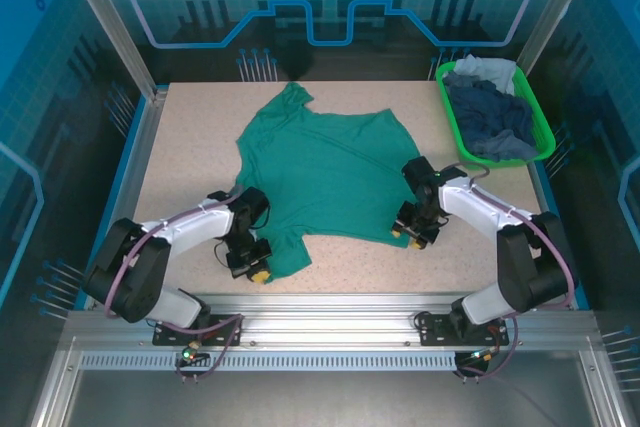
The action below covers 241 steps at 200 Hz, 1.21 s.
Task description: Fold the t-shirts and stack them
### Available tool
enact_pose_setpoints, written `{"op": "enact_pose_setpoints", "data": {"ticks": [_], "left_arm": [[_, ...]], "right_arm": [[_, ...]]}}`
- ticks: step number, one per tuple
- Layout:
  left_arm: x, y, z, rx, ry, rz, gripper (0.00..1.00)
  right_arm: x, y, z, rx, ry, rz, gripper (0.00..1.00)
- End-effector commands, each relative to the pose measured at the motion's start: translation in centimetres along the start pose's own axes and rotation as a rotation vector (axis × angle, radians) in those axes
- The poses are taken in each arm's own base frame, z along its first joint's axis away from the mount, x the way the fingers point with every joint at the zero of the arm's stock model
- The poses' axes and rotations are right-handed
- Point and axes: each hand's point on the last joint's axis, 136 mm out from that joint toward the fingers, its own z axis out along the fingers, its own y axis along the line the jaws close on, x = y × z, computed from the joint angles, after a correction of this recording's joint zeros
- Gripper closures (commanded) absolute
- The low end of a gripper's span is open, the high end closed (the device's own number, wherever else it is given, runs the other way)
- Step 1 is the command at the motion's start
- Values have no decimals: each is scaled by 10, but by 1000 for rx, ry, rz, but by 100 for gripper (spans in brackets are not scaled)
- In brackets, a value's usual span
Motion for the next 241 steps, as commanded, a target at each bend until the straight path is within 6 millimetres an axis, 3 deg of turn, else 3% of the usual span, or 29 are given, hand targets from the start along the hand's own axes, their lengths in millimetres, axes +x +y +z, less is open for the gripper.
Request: {"op": "enact_pose_setpoints", "data": {"ticks": [1,48,80,117,137,157,191,212,241], "left_arm": [[7,6,-6,-28,-2,33,100],[11,11,-8,-35,1,38,100],[17,18,-8,-50,13,56,100],[29,23,-14,-65,25,96,100],[39,22,-19,-49,32,104,100],[42,3,-36,27,-27,146,100],[14,-50,-84,131,-205,190,100],[-16,-84,-111,169,-280,189,100],[-65,-108,-141,168,-361,164,100]], "right_arm": [[1,-12,19,36,41,37,57],[-8,-11,34,49,28,-11,62],[-7,-16,44,58,33,-13,80],[-5,-25,26,107,-6,-35,100],[1,-29,17,116,-1,-53,100],[9,-32,16,117,31,-53,100],[6,-23,6,60,45,-23,100],[1,-15,0,16,67,20,100],[-15,-2,-14,-54,79,96,100]]}}
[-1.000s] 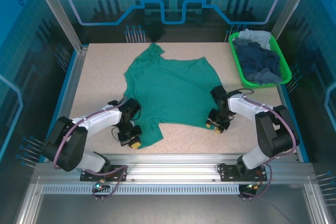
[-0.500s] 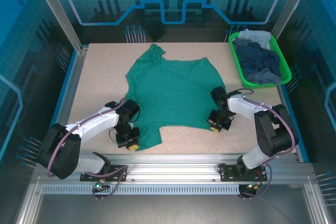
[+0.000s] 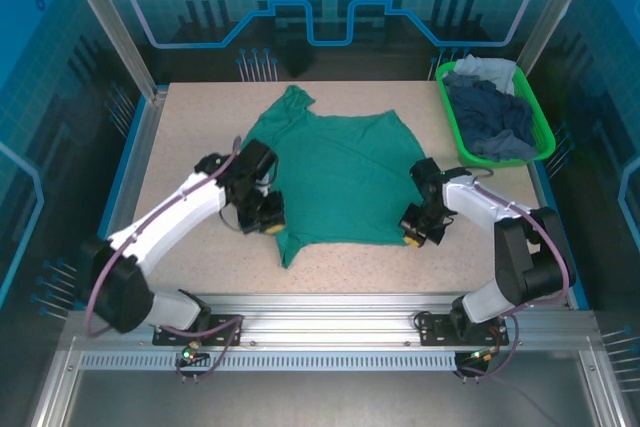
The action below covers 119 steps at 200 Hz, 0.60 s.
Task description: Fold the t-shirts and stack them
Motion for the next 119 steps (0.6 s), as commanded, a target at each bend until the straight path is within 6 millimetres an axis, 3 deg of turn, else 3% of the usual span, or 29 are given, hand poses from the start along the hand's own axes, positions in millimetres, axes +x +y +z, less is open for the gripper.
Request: {"op": "enact_pose_setpoints", "data": {"ticks": [1,26,60,119], "left_arm": [[-47,-4,-6,-33,-84,-11,100],[-89,-13,-9,-10,-123,-24,100],[-130,-14,-9,-6,-160,-34,100],[-173,-23,-6,-14,-194,-23,100]], "right_arm": [[-7,11,-15,-61,38,67,100],[-22,21,-25,-90,32,107,100],[-39,29,-30,-91,27,155,100],[-59,35,-30,-85,20,224,100]]}}
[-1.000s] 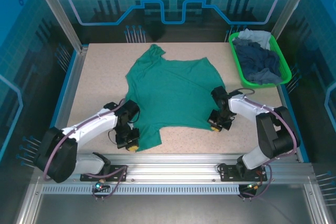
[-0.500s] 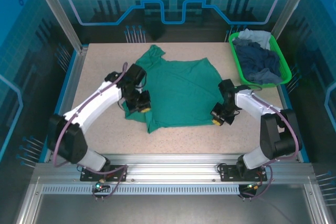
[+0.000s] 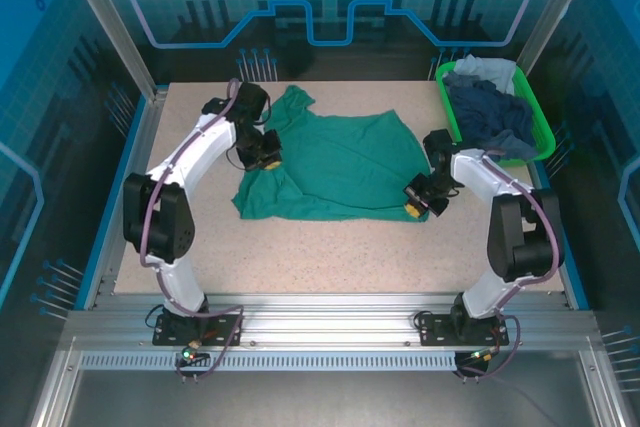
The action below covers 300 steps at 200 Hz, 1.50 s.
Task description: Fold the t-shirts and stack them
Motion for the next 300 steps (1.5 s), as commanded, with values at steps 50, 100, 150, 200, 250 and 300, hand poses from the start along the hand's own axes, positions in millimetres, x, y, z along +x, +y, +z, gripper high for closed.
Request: {"op": "enact_pose_setpoints", "data": {"ticks": [50,100,150,200,250,300], "left_arm": [[-31,1,3,-38,-40,42,100],[-38,3,10,-43,-38,54,100],[-46,11,11,-70,-47,49,100],[-50,20,12,-94,-48,41,100],[-62,14,9,-64,-72,39,100],[-73,9,11,-67,-74,48,100]], "right_arm": [[-22,6,-3,32,0,107,100],[-29,7,1,60,3,140,100],[-36,10,2,61,-15,147,100],[-43,21,-3,62,-37,107,100],[-50,25,-5,76,-51,106,100],[-57,30,-6,82,-65,112,100]]}}
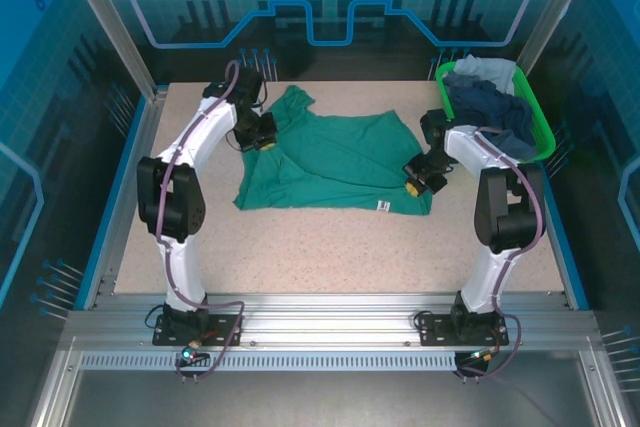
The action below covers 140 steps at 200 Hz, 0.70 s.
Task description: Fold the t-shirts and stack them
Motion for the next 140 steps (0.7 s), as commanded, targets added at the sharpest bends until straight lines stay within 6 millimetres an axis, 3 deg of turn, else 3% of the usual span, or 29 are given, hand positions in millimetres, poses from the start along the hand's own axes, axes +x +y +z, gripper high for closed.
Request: {"op": "enact_pose_setpoints", "data": {"ticks": [1,66,89,105,121,140], "left_arm": [[-7,7,2,-27,9,10,100],[-19,13,11,-35,9,0,100],[-23,14,17,-33,14,-6,100],[-26,13,23,-19,23,-24,100],[-31,11,29,-7,28,-40,100],[-35,10,35,10,38,-65,100]], "right_arm": [[-8,-3,-3,33,-10,15,100],[-19,7,1,38,-26,10,97],[-29,21,1,3,-54,-36,94],[-36,27,5,7,-59,-64,85],[-40,27,9,11,-51,-65,62],[-42,33,-1,-29,-92,-91,53]]}}
